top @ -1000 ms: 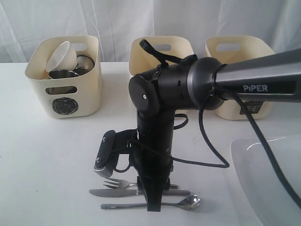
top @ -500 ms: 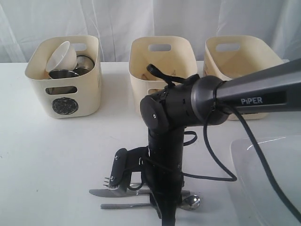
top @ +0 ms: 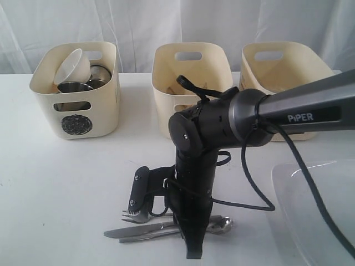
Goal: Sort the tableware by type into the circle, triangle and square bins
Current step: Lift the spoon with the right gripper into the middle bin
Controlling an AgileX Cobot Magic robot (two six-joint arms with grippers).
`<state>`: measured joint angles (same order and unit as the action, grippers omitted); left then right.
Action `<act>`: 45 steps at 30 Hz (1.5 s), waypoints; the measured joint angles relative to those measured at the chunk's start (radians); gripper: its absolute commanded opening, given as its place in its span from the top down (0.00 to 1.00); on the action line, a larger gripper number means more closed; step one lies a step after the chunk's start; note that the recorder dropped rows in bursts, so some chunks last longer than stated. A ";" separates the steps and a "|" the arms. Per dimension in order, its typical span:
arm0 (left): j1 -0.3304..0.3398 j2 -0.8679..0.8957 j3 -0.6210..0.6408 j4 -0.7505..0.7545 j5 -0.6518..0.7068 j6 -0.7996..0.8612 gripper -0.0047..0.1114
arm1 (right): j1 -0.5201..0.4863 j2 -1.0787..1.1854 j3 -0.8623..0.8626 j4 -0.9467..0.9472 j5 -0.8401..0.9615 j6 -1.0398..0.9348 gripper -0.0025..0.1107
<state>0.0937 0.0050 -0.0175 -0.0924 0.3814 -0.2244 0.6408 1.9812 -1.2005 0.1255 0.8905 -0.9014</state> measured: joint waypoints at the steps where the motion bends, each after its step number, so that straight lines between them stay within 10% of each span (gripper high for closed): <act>1: 0.000 0.000 0.000 0.000 0.000 0.000 0.96 | -0.001 0.000 -0.002 0.000 0.003 -0.003 0.98; 24: 0.000 0.000 0.000 0.000 0.000 0.000 0.96 | -0.002 -0.286 0.013 -0.011 -0.013 0.038 0.98; 45: 0.000 0.000 0.000 0.000 0.000 0.000 0.96 | -0.326 -0.450 0.013 -0.259 -0.907 0.673 0.98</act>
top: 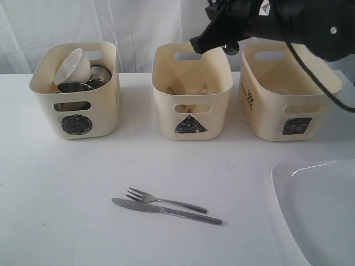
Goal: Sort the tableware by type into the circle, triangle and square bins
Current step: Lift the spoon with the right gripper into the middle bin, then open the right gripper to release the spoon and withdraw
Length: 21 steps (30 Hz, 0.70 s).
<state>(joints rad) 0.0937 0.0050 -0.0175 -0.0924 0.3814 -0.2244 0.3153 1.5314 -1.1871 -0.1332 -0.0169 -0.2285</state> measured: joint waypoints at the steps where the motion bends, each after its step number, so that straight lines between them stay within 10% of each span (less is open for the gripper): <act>1: 0.000 0.000 0.000 0.000 0.000 0.000 0.96 | -0.006 0.021 0.000 0.000 -0.041 0.020 0.98; 21: 0.000 0.000 0.000 0.000 0.000 0.000 0.96 | -0.037 0.465 -0.127 0.058 -0.430 0.206 0.98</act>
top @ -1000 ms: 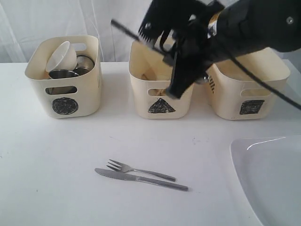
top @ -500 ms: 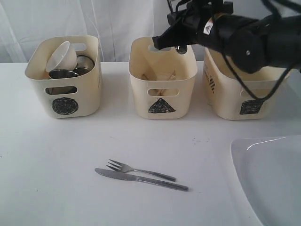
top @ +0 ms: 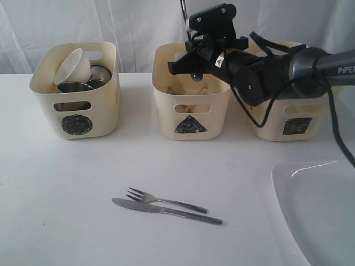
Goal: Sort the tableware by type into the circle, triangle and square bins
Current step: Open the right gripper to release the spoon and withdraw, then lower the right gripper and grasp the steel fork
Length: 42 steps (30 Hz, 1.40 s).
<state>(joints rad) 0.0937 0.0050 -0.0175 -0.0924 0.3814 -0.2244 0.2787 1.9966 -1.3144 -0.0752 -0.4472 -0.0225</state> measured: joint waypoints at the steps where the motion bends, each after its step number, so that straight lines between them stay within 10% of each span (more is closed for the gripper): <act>1: 0.000 0.000 0.000 0.000 0.000 0.000 0.96 | 0.000 0.008 -0.006 0.007 0.000 0.000 0.98; 13: 0.000 0.000 0.000 0.000 0.000 0.000 0.96 | 0.000 0.021 -0.019 0.029 -0.011 0.000 0.71; 26: 0.000 0.000 0.000 0.000 0.000 0.000 0.96 | 0.000 -0.007 -0.019 0.032 0.041 0.000 0.70; 31: 0.000 0.000 0.000 0.000 0.000 0.000 0.96 | 0.000 -0.192 -0.019 0.029 0.422 0.000 0.73; 35: 0.000 0.000 0.000 0.000 0.000 0.000 0.96 | 0.000 -0.350 -0.019 -0.039 0.741 -0.016 0.97; 42: 0.000 0.000 0.000 0.000 0.000 0.000 0.96 | 0.000 -0.397 -0.024 0.189 1.292 -0.292 0.98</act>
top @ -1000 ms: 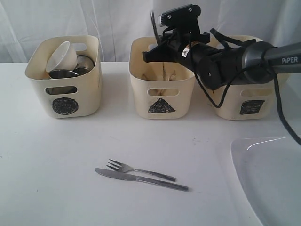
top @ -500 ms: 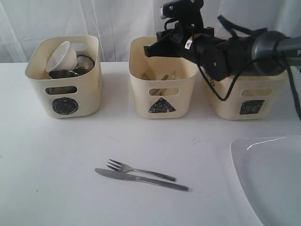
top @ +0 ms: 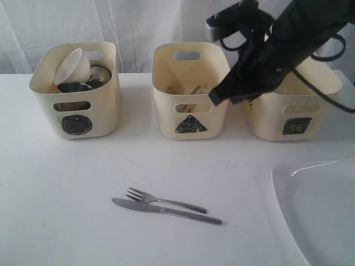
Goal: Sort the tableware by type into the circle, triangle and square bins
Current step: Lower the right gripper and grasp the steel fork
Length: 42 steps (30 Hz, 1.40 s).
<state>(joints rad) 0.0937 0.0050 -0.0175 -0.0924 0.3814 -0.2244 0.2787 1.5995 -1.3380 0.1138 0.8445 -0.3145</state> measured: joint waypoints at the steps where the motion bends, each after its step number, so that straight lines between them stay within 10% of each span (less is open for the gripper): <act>1: 0.000 0.000 0.000 0.000 0.000 0.000 0.96 | 0.000 0.001 0.000 0.050 0.043 -0.035 0.98; 20: 0.000 0.000 0.000 0.000 0.000 0.000 0.96 | 0.339 0.040 0.007 0.072 0.197 -0.405 0.86; 29: 0.000 0.000 0.000 0.000 0.000 0.000 0.96 | 0.360 0.204 0.033 0.070 0.177 -0.432 0.61; 42: 0.000 0.000 0.000 0.000 0.000 0.000 0.96 | 0.360 0.368 0.033 0.012 -0.041 -0.437 0.61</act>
<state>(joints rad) 0.0937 0.0050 -0.0175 -0.0924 0.3814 -0.2244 0.6382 1.9675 -1.3050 0.1254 0.8030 -0.7517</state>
